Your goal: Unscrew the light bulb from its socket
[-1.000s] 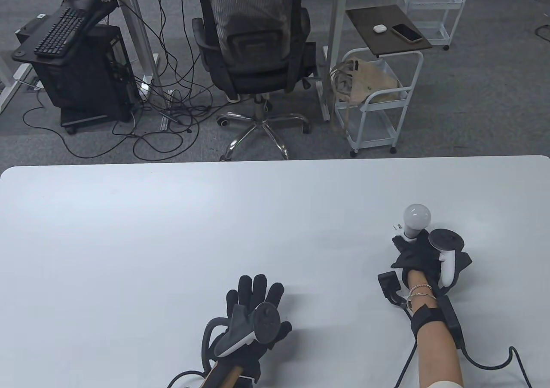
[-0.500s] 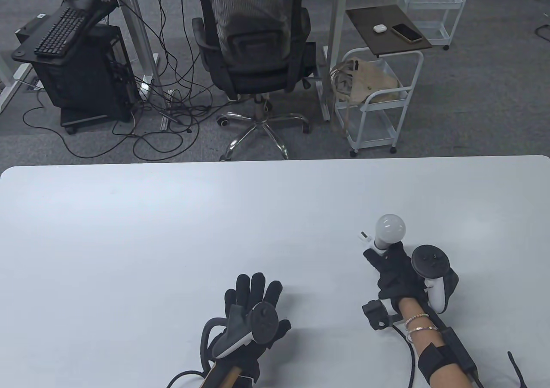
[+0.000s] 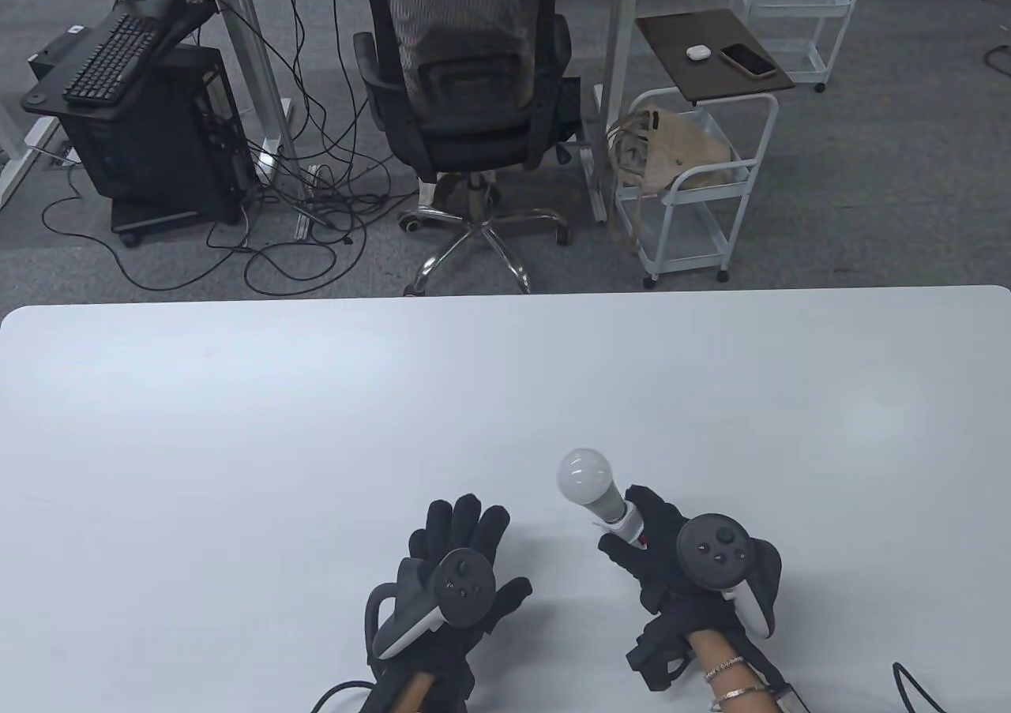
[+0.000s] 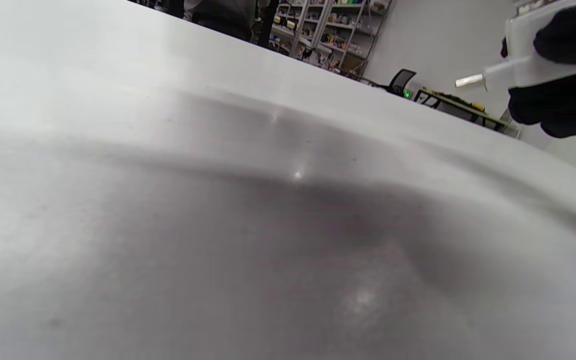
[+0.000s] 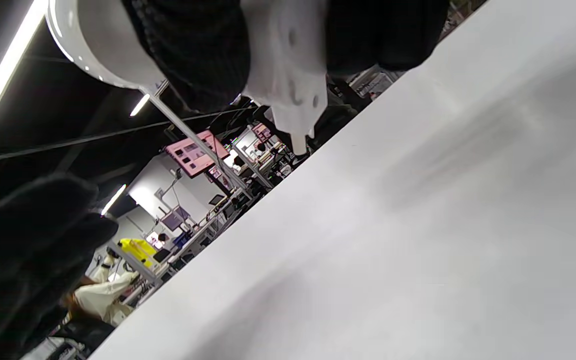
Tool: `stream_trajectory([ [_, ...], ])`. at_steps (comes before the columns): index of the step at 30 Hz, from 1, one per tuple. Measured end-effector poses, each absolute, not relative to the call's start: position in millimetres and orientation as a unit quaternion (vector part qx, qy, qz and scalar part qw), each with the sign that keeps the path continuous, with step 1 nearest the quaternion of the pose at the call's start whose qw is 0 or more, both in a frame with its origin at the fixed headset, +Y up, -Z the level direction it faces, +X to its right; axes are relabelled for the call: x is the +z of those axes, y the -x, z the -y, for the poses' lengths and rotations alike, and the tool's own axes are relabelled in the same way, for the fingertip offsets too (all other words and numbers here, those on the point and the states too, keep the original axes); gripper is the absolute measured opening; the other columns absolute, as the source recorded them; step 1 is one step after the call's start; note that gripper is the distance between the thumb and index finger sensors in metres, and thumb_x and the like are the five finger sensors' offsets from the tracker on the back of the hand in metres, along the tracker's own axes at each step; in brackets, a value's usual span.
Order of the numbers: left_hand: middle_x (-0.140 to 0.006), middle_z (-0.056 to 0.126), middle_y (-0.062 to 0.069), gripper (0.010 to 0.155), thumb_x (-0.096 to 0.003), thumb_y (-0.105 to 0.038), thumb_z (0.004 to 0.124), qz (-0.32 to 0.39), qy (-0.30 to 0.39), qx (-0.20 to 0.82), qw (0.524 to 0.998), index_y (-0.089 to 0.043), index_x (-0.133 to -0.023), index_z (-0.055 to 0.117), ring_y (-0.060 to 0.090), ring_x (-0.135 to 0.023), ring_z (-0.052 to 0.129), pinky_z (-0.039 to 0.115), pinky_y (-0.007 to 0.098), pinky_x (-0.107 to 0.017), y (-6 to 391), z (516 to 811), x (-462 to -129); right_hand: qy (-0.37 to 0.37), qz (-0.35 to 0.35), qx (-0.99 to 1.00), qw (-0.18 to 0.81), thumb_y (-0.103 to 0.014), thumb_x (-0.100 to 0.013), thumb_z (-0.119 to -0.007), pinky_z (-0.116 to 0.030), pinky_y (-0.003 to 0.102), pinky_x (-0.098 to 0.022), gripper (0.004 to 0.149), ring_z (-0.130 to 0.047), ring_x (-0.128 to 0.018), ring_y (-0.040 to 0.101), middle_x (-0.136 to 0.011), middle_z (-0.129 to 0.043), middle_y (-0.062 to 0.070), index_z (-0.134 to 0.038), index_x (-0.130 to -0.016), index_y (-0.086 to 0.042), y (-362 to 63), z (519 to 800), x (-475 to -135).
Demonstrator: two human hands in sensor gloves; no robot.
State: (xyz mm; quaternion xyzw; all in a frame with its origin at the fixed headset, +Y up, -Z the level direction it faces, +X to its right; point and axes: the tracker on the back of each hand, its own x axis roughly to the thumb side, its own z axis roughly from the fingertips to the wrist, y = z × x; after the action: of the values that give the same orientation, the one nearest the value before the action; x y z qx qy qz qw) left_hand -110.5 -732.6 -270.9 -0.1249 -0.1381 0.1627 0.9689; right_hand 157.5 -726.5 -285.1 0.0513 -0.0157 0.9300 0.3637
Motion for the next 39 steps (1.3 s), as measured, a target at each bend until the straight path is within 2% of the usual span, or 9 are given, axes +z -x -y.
stream_trajectory([
  [7, -0.124, -0.008, 0.016, 0.094, -0.0608, -0.064, 0.060, 0.149, 0.137, 0.277, 0.939, -0.033, -0.105, -0.017, 0.047, -0.116, 0.017, 0.026, 0.061, -0.085, 116, 729, -273, -0.097, 0.037, 0.972, 0.212, -0.041, -0.053, -0.083, -0.039, 0.069, -0.069, 0.071, -0.069, -0.086, 0.045, -0.090, -0.073, 0.025, -0.052, -0.108, -0.009, -132, 725, -265],
  [11, -0.126, -0.004, 0.010, 0.093, -0.0598, -0.058, 0.067, 0.180, 0.143, 0.324, 0.918, -0.039, -0.106, -0.011, 0.042, -0.119, 0.025, 0.032, 0.058, -0.087, 115, 728, -273, -0.124, 0.021, 0.980, 0.153, -0.040, -0.053, -0.084, -0.037, 0.068, -0.070, 0.070, -0.068, -0.088, 0.045, -0.092, -0.072, 0.024, -0.052, -0.109, -0.011, -122, 726, -262],
  [16, -0.128, 0.012, 0.008, 0.083, -0.0621, -0.050, 0.070, 0.203, 0.170, 0.316, 0.911, -0.041, -0.110, 0.003, 0.031, -0.120, 0.044, 0.044, 0.051, -0.089, 112, 729, -274, -0.139, 0.015, 0.975, 0.172, -0.039, -0.053, -0.084, -0.037, 0.068, -0.070, 0.070, -0.068, -0.089, 0.045, -0.093, -0.072, 0.024, -0.053, -0.109, -0.011, -119, 723, -260],
  [18, -0.129, 0.025, 0.006, 0.079, -0.0624, -0.047, 0.071, 0.196, 0.141, 0.326, 0.914, -0.040, -0.112, 0.010, 0.025, -0.118, 0.053, 0.049, 0.047, -0.089, 114, 729, -274, -0.138, 0.015, 0.975, 0.173, -0.038, -0.053, -0.085, -0.039, 0.068, -0.069, 0.070, -0.069, -0.088, 0.045, -0.093, -0.073, 0.024, -0.053, -0.109, -0.011, -119, 723, -259],
  [20, -0.127, 0.038, 0.010, 0.079, -0.0589, -0.046, 0.077, 0.191, 0.095, 0.336, 0.918, -0.038, -0.114, 0.020, 0.025, -0.116, 0.060, 0.054, 0.045, -0.088, 116, 727, -273, -0.138, 0.028, 0.973, 0.185, -0.038, -0.052, -0.085, -0.041, 0.067, -0.069, 0.070, -0.072, -0.088, 0.045, -0.093, -0.075, 0.024, -0.054, -0.109, -0.011, -119, 724, -257],
  [24, -0.123, 0.050, 0.012, 0.079, -0.0554, -0.047, 0.081, 0.190, 0.062, 0.363, 0.910, -0.036, -0.115, 0.030, 0.025, -0.110, 0.069, 0.060, 0.044, -0.086, 123, 724, -274, -0.155, 0.058, 0.966, 0.196, -0.039, -0.051, -0.085, -0.044, 0.066, -0.069, 0.070, -0.075, -0.085, 0.044, -0.090, -0.079, 0.024, -0.057, -0.107, -0.009, -118, 722, -254],
  [32, -0.118, 0.061, 0.020, 0.079, -0.0537, -0.051, 0.081, 0.193, 0.034, 0.342, 0.919, -0.030, -0.116, 0.038, 0.028, -0.102, 0.079, 0.068, 0.045, -0.080, 119, 713, -269, -0.171, 0.073, 0.965, 0.187, -0.038, -0.051, -0.085, -0.046, 0.066, -0.069, 0.070, -0.078, -0.082, 0.046, -0.088, -0.081, 0.026, -0.059, -0.106, -0.004, -116, 717, -245],
  [37, -0.114, 0.067, 0.022, 0.079, -0.0539, -0.054, 0.080, 0.184, 0.045, 0.341, 0.921, -0.025, -0.117, 0.042, 0.029, -0.097, 0.085, 0.072, 0.046, -0.076, 120, 719, -272, -0.177, 0.060, 0.965, 0.186, -0.039, -0.051, -0.085, -0.047, 0.065, -0.069, 0.070, -0.079, -0.081, 0.045, -0.087, -0.082, 0.026, -0.060, -0.106, -0.004, -117, 721, -248],
  [39, -0.111, 0.070, 0.023, 0.080, -0.0548, -0.057, 0.077, 0.173, 0.052, 0.337, 0.924, -0.020, -0.117, 0.042, 0.029, -0.092, 0.089, 0.074, 0.045, -0.073, 117, 724, -273, -0.178, 0.078, 0.966, 0.170, -0.038, -0.050, -0.087, -0.046, 0.065, -0.070, 0.069, -0.078, -0.082, 0.045, -0.088, -0.081, 0.026, -0.061, -0.106, -0.005, -117, 722, -248],
])
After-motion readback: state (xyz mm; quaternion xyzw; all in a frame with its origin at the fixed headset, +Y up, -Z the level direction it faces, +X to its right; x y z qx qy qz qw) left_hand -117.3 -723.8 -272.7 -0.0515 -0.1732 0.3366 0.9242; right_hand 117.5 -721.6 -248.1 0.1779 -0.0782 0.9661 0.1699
